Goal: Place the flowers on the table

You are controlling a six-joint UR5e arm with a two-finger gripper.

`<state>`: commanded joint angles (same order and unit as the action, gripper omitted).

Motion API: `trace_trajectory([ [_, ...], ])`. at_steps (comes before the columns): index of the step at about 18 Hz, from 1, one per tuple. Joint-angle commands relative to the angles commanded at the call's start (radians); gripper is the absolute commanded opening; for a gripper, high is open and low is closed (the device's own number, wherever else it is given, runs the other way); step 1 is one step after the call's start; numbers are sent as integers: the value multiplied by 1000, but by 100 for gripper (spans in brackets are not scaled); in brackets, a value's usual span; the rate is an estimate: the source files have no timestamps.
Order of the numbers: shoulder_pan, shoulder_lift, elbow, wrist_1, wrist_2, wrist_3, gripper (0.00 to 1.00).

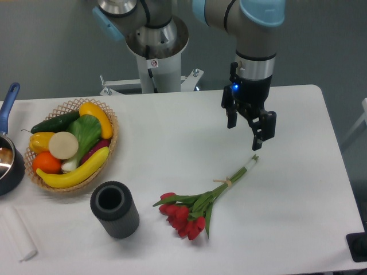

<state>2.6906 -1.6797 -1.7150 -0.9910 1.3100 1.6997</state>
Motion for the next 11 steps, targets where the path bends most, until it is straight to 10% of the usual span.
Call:
trace_trajectory([
  [11, 0, -2, 2, 0, -20, 0, 100],
])
